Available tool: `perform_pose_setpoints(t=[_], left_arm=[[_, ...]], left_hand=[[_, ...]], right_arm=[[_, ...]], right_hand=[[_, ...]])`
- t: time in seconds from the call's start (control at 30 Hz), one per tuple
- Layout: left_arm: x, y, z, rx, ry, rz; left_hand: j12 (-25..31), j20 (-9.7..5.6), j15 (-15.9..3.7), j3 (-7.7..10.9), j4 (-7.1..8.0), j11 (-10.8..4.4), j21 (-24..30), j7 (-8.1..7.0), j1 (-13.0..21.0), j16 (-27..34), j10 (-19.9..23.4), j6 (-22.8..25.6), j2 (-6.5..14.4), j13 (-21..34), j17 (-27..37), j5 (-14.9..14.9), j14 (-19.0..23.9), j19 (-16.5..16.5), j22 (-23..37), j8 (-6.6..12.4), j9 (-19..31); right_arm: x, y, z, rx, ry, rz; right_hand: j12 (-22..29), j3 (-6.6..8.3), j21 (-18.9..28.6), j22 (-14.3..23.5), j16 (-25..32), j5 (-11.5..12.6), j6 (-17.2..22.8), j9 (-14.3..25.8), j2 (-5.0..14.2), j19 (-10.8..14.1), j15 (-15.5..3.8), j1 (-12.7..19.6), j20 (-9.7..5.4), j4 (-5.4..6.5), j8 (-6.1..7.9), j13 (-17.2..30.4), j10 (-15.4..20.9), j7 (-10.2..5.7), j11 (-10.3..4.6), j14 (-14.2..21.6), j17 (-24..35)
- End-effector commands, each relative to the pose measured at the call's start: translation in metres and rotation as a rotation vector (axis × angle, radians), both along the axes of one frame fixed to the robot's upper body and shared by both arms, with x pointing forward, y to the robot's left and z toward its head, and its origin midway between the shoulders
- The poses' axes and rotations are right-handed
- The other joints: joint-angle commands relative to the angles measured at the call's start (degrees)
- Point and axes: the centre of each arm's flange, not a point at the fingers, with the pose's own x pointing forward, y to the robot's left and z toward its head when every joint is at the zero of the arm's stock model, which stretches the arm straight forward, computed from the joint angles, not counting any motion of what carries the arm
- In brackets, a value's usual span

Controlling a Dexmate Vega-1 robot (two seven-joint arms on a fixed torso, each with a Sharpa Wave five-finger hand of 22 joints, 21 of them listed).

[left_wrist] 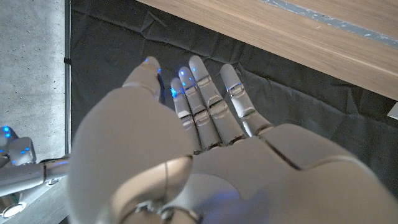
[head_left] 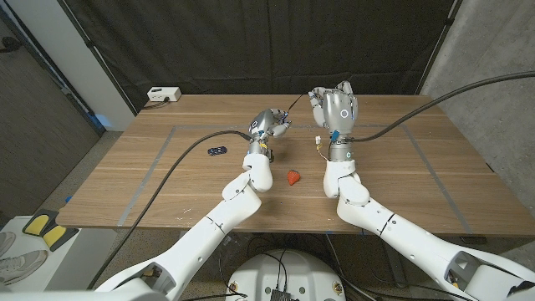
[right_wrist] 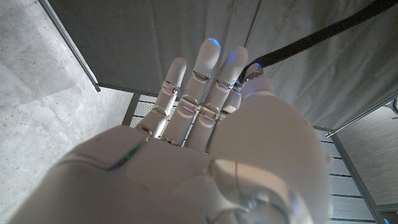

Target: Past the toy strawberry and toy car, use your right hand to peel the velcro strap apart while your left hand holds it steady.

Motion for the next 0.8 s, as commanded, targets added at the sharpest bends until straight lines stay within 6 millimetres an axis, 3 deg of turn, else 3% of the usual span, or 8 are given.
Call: perform_pose_setpoints(t=[0.03,0.17,0.27,0.47,0.8], left_arm=[[-0.004,0.004,-0.003,-0.030,-0.023,-0.024],[-0.006,0.006,-0.005,-0.045,-0.043,-0.034],[-0.006,0.009,-0.006,-0.056,-0.053,-0.048],[-0.007,0.017,-0.009,-0.081,-0.074,-0.098],[-0.008,0.037,-0.014,-0.100,-0.095,-0.177]], left_hand=[[-5.8,3.96,-0.45,-3.56,2.01,2.35,-7.4,-1.17,-4.7,-3.4,-11.2,-14.0,-2.7,-1.8,-4.0,1.5,-15.7,-8.6,0.1,0.55,-0.4],[-7.1,4.55,2.78,-6.93,3.30,3.08,-11.8,-2.48,-7.8,-3.4,-21.0,-23.7,-4.2,-3.1,-7.1,3.1,-26.2,-11.7,0.2,0.47,-0.8],[-7.2,4.30,4.32,-9.09,4.23,2.93,-13.9,-3.11,-9.9,-3.3,-27.0,-28.0,-4.5,-3.9,-8.8,3.9,-31.0,-12.7,0.3,0.66,-0.9],[-6.7,5.13,5.26,-12.16,5.95,3.30,-16.5,-4.34,-14.0,-3.0,-30.1,-31.7,-5.4,-4.6,-10.3,4.3,-34.4,-15.5,0.3,0.77,-1.0],[-6.6,5.92,6.79,-16.69,8.02,4.74,-19.4,-5.08,-19.5,-2.9,-33.8,-35.2,-6.3,-5.1,-11.7,4.8,-37.4,-18.6,0.4,0.81,-1.1]], right_arm=[[0.001,-0.001,-0.001,0.008,0.004,-0.001],[0.002,0.000,0.000,0.012,0.008,0.001],[0.002,0.001,0.000,0.015,0.010,0.001],[0.003,0.005,0.000,0.023,0.020,-0.003],[0.001,0.019,0.000,0.026,0.027,-0.016]], right_hand=[[-0.3,-0.32,0.6,-0.2,-0.2,0.5,1.0,0.1,0.32,-0.2,-3.67,0.7,-7.94,-0.06,-0.20,0.2,0.7,-0.55,0.02,0.5,0.3],[-0.4,-0.43,0.7,-0.4,-0.4,0.6,1.0,0.2,0.35,-0.3,-3.67,0.8,-7.92,-0.02,-0.30,0.3,0.7,-0.57,0.00,0.4,0.2],[-0.4,-0.54,1.0,-0.6,-0.4,0.6,1.1,0.2,0.40,-0.3,-3.67,0.8,-7.92,0.00,-0.39,0.3,0.9,-0.54,0.09,0.5,0.3],[-0.7,-0.74,1.3,-1.0,-0.6,0.7,1.2,0.1,0.44,-0.4,-3.68,1.0,-7.89,0.05,-0.56,0.2,1.0,-0.51,0.11,0.6,0.2],[-1.0,-1.06,1.8,-1.7,-0.8,0.8,1.4,0.2,0.52,-0.5,-3.68,1.1,-7.86,0.17,-0.79,0.4,1.1,-0.44,0.10,0.9,0.3]])
